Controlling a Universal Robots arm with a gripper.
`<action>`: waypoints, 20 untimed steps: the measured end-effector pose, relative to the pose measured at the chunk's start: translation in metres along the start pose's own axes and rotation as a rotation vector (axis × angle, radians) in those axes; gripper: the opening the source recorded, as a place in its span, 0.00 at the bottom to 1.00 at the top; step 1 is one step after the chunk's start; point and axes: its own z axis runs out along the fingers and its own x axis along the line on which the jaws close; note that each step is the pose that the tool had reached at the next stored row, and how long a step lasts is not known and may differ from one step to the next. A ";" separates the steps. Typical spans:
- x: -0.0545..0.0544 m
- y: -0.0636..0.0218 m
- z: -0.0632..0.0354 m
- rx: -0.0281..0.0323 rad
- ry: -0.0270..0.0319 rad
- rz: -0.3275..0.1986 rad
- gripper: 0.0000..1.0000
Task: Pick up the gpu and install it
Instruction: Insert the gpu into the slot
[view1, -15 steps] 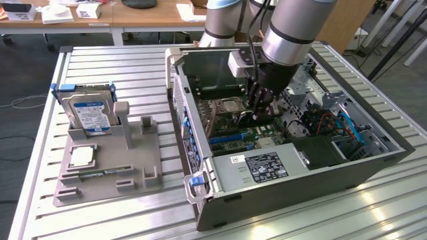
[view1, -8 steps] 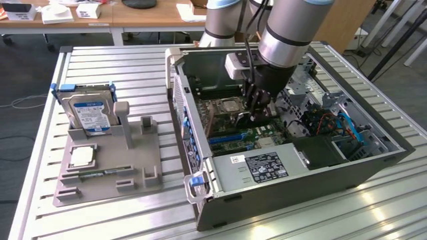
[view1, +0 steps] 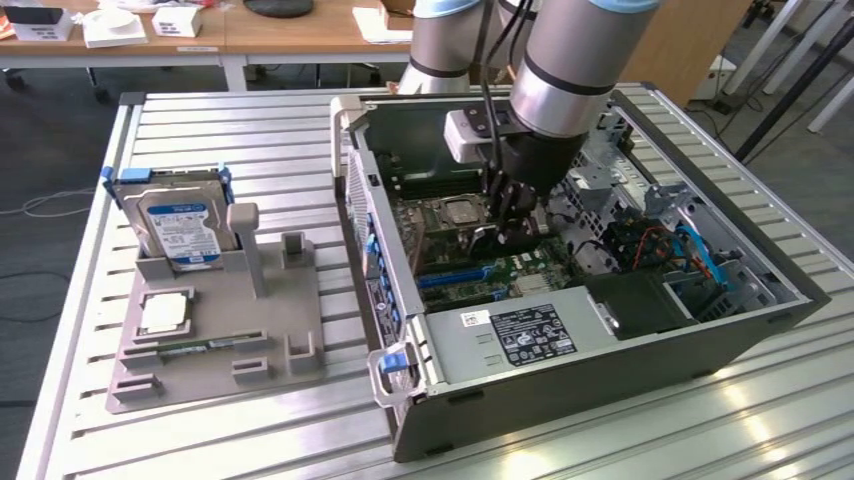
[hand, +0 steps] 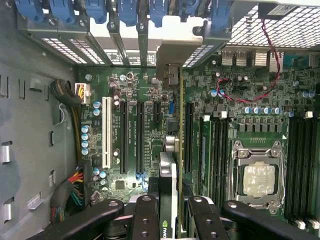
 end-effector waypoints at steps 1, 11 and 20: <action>0.000 0.0000 0.0001 0.0000 0.0000 0.000 0.27; 0.000 0.0006 0.0005 0.0001 -0.0001 0.000 0.27; 0.000 0.0009 0.0015 -0.0026 0.0004 0.000 0.27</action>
